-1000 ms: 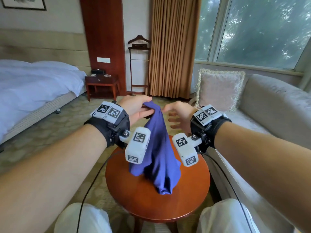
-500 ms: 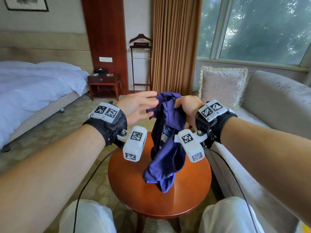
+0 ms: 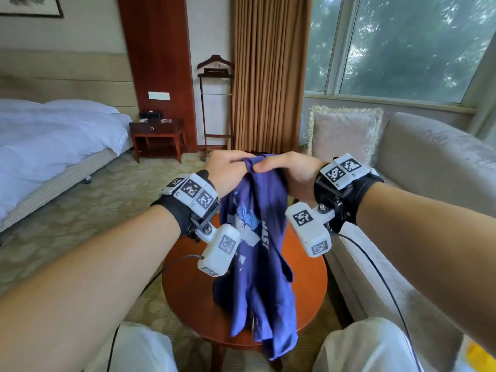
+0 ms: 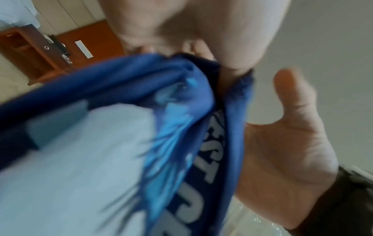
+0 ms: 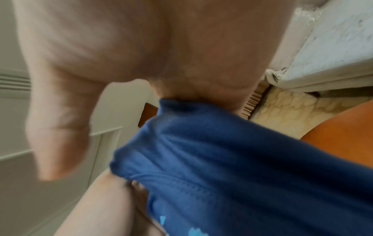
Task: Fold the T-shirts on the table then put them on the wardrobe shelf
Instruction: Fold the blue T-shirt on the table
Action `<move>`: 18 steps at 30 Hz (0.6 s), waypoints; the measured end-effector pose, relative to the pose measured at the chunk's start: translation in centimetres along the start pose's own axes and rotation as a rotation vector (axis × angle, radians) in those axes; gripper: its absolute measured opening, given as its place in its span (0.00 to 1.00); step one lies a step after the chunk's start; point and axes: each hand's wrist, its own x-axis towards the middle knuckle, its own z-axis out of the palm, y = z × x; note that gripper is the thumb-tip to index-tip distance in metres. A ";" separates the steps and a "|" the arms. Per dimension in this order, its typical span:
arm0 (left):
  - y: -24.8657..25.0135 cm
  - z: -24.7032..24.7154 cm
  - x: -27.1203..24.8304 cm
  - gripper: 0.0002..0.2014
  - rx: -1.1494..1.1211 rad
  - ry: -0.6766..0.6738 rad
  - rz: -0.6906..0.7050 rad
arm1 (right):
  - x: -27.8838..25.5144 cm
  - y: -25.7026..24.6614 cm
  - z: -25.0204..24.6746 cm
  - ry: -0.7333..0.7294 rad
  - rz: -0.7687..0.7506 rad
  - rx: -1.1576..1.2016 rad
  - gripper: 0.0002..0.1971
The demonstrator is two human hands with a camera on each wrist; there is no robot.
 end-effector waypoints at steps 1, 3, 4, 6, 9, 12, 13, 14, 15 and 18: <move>-0.2 0.0 0.2 0.10 0.029 0.056 -0.012 | -0.2 0.2 0.0 -0.026 -0.001 -0.004 0.19; -0.6 0.0 0.5 0.10 0.064 0.154 -0.037 | -0.4 1.1 -0.1 0.009 -0.015 -0.101 0.20; -0.5 0.0 0.5 0.10 0.062 0.179 -0.053 | -0.3 1.5 -0.2 0.052 -0.010 -0.205 0.22; 0.3 -0.1 0.4 0.09 0.044 0.202 -0.084 | 0.3 2.4 -0.2 0.126 0.048 -0.449 0.28; 1.3 -0.6 0.7 0.19 0.002 0.272 -0.109 | 1.7 3.6 -0.4 0.371 0.120 -0.668 0.25; 2.2 -1.5 0.6 0.12 0.027 0.309 -0.108 | 2.1 4.5 -0.8 0.526 0.157 -0.621 0.15; 2.6 -1.8 0.4 0.07 0.056 0.322 -0.110 | 1.9 4.7 -0.8 0.552 0.167 -0.595 0.13; 2.8 -2.2 0.3 0.06 0.083 0.331 -0.109 | 1.8 4.8 -1.1 0.574 0.185 -0.560 0.12; 2.8 -2.5 0.4 0.06 0.115 0.326 -0.099 | 1.6 4.9 -1.3 0.590 0.198 -0.519 0.13; 2.3 -3.5 0.6 0.13 0.190 0.347 -0.086 | 1.3 4.9 -2.0 0.673 0.166 -0.445 0.19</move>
